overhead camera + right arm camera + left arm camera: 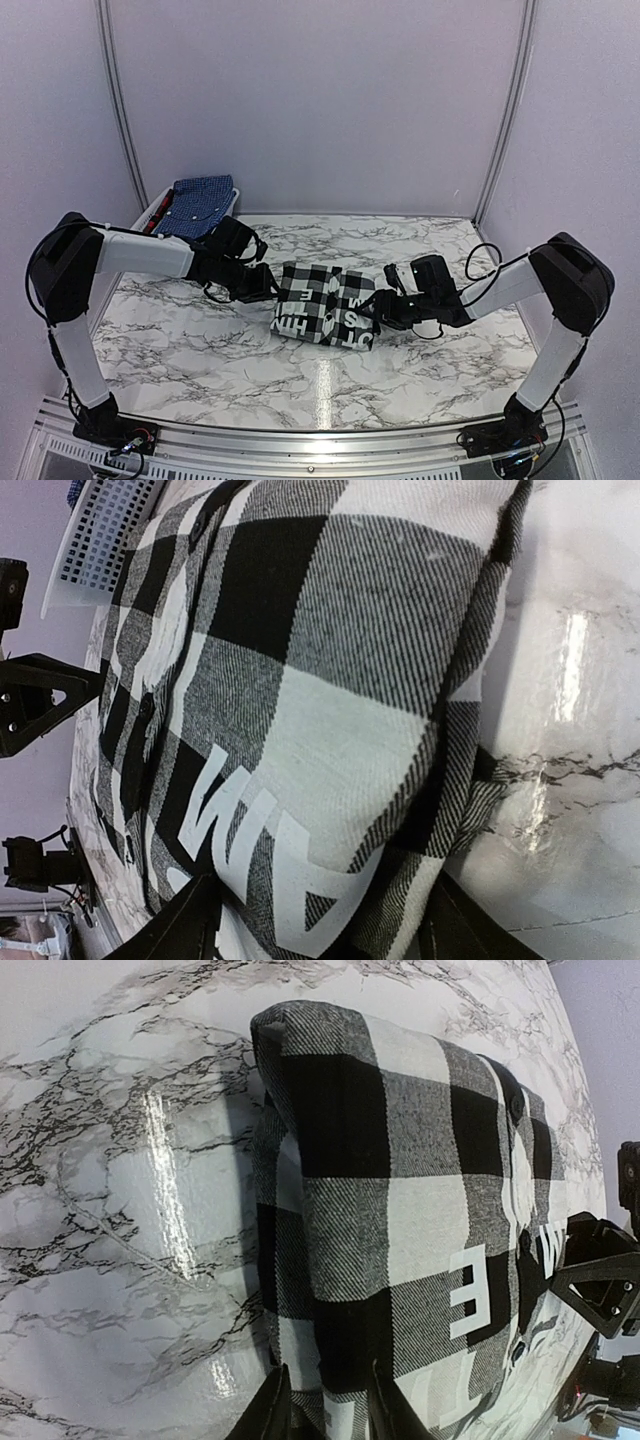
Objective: Fold and stack the long sleeve shirts
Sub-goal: Adjust the square-folded shirt at the center of the board.
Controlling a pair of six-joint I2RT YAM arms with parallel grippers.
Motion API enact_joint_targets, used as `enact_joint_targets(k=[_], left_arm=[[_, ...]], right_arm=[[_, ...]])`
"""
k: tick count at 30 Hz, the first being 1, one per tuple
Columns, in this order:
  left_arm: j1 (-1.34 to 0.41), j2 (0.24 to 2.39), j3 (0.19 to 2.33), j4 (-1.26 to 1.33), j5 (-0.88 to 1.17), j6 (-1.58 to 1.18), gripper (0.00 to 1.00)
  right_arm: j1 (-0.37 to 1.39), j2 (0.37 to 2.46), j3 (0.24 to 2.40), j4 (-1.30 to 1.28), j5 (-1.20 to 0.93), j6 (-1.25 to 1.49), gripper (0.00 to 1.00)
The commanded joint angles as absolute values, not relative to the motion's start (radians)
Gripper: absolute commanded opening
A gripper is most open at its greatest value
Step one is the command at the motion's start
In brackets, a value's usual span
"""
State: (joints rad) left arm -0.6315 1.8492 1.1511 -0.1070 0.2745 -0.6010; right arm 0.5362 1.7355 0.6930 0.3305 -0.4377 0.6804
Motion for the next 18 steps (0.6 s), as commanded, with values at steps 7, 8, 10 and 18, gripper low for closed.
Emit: enact_joint_targets(k=[7,8,10,18], left_arm=[[-0.643,1.855,1.177,-0.134,0.274,-0.586,0.32],[-0.643,1.859,1.181,-0.133,0.272,-0.585,0.32],[-0.644,1.868,1.191,-0.133,0.272,-0.581,0.32],[-0.651,1.972,1.245,-0.136,0.24,-0.567,0.26]], right_arm=[[0.529,1.799,0.654,0.336,-0.45,0.706,0.56],[0.528,1.803,0.652,0.344,-0.453,0.709,0.54],[0.529,1.808,0.65,0.357,-0.456,0.717,0.5],[0.528,1.797,0.653,0.371,-0.463,0.727,0.33]])
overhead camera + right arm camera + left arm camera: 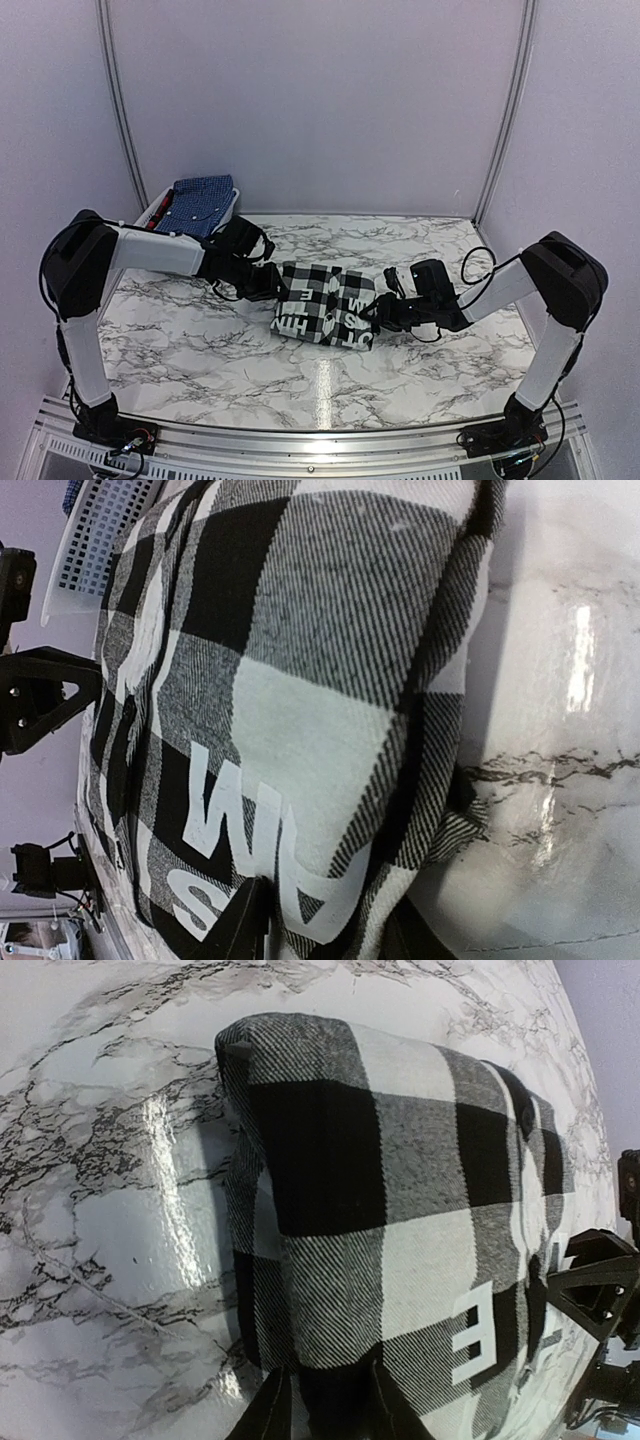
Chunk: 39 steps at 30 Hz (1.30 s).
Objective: Fold and stack the long sleeve shirts
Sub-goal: Adjust the square-folded shirt at the center of the board, then pick up the square-folded shirt from the center of the board.
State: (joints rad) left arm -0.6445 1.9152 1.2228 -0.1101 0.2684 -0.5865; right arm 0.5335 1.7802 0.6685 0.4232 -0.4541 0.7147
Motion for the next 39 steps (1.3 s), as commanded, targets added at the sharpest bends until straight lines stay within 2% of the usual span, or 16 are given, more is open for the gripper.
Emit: enact_joint_targets(k=[1,7,9,12,16,27,36,39], left_arm=[[-0.651,1.98,1.246,-0.139,0.229,-0.568,0.25],[-0.65,1.979,1.242,-0.157,0.172,-0.58,0.23],[-0.636,1.956,1.233,-0.164,0.157,-0.585,0.3],[-0.592,1.937,1.207,-0.164,0.212,-0.591,0.34],[-0.583,1.953,1.216,-0.164,0.353,-0.556,0.5],[-0.584,2.064,1.248,-0.122,0.493,-0.595,0.53],[-0.607,2.134,1.252,-0.134,0.424,-0.647,0.3],[-0.612,2.146,1.257,-0.12,0.421,-0.666,0.17]], right_arm=[[0.528,1.793,0.653,0.368,-0.463,0.727,0.33],[0.529,1.782,0.656,0.351,-0.46,0.72,0.32],[0.528,1.784,0.656,0.348,-0.459,0.717,0.33],[0.529,1.784,0.656,0.347,-0.459,0.715,0.33],[0.529,1.786,0.665,0.334,-0.455,0.707,0.33],[0.529,1.777,0.674,0.302,-0.44,0.687,0.33],[0.529,1.776,0.681,0.291,-0.437,0.677,0.34],[0.529,1.778,0.687,0.28,-0.427,0.669,0.34]])
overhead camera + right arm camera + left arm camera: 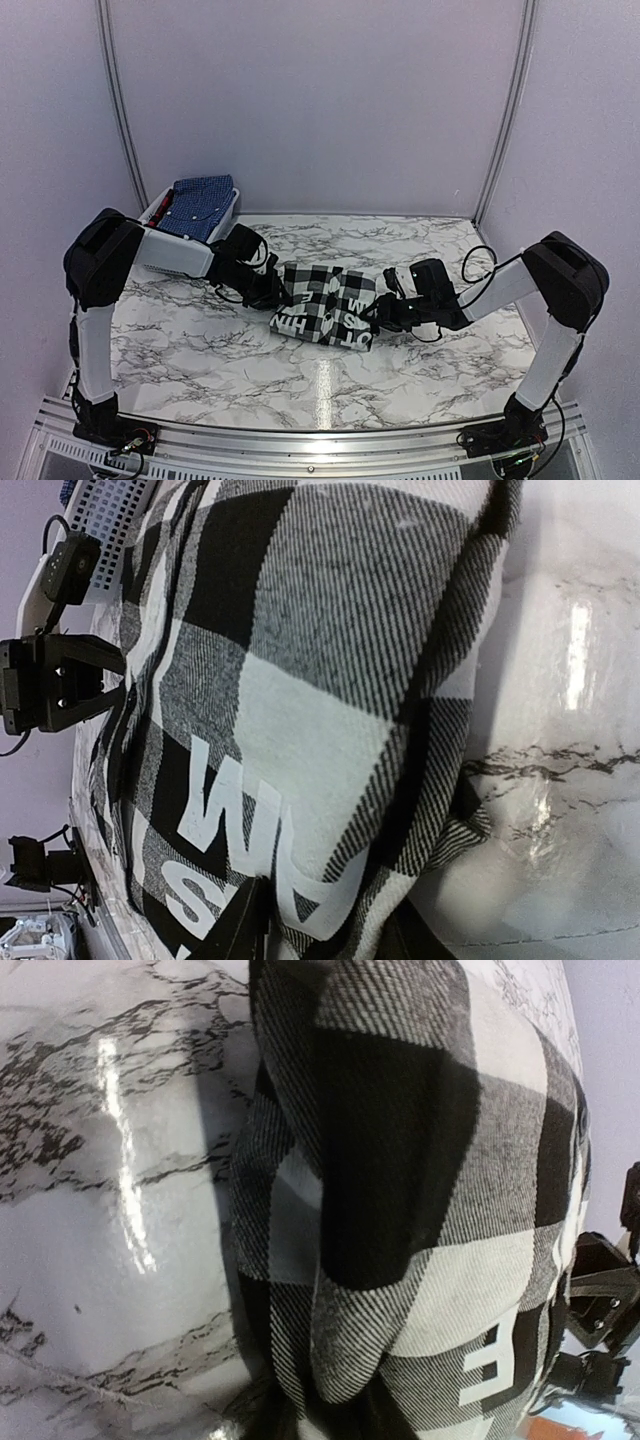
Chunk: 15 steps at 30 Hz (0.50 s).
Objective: Fold and stack the long sleeve shirts
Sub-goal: Pick up the square-folded shirt from the center of the board.
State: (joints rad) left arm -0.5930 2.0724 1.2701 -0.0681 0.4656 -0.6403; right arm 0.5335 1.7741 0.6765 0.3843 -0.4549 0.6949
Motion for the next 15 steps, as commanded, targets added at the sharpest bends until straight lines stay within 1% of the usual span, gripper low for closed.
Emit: enact_joint_targets(k=[1,2,3,7,12,15], left_arm=[[-0.612,2.144,1.258,-0.118,0.415,-0.672,0.11],[-0.612,2.138,1.258,-0.118,0.403,-0.675,0.03],[-0.612,2.125,1.255,-0.118,0.388,-0.676,0.0],[-0.598,2.046,1.252,-0.159,0.323,-0.655,0.0],[-0.56,1.972,1.271,-0.287,0.286,-0.563,0.0],[-0.536,1.943,1.304,-0.392,0.272,-0.479,0.0]], right_arm=[[0.529,1.779,0.688,0.279,-0.425,0.668,0.35],[0.528,1.779,0.69,0.277,-0.424,0.667,0.35],[0.529,1.779,0.691,0.275,-0.422,0.667,0.36],[0.532,1.763,0.701,0.249,-0.405,0.66,0.42],[0.548,1.739,0.734,0.189,-0.359,0.634,0.56],[0.558,1.732,0.742,0.182,-0.353,0.632,0.59]])
